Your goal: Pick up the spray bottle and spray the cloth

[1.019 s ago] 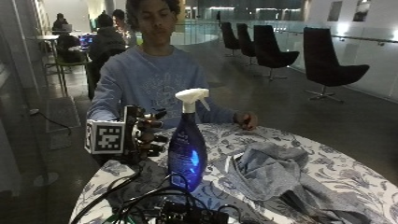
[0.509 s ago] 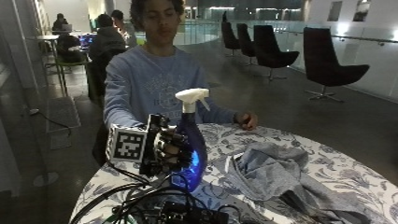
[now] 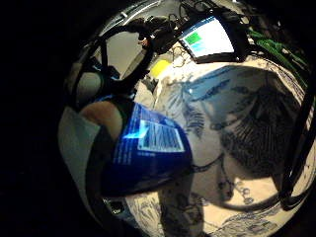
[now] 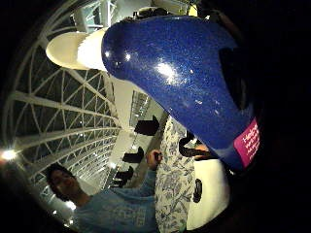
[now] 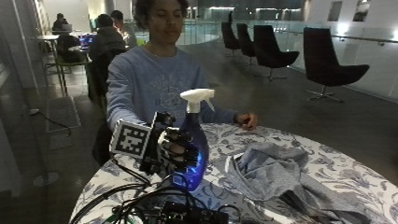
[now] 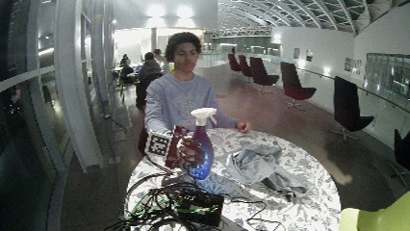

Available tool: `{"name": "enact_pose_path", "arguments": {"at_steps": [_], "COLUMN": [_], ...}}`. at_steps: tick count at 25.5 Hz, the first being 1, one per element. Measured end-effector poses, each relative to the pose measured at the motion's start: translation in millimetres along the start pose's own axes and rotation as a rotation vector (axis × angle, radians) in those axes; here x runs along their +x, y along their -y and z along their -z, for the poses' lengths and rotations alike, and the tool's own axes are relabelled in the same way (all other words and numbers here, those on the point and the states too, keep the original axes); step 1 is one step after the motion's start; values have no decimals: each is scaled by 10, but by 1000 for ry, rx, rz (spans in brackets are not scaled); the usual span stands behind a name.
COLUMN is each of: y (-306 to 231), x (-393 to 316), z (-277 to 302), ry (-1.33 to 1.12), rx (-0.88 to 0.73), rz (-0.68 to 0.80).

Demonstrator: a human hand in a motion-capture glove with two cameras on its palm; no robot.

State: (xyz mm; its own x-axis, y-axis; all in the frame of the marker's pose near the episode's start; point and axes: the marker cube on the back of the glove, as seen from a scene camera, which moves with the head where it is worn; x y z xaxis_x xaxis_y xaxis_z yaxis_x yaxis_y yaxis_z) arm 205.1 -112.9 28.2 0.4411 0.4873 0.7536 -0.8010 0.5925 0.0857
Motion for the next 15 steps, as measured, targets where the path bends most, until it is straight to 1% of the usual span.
{"name": "enact_pose_path", "arguments": {"at_steps": [2,6,15], "y": [24,97,342], "x": [-67,-239,-468], "z": [13,62,20], "ry": [-15,-99,-449], "rx": [-48,-195,-409], "rz": [-16,-51,-108]}}
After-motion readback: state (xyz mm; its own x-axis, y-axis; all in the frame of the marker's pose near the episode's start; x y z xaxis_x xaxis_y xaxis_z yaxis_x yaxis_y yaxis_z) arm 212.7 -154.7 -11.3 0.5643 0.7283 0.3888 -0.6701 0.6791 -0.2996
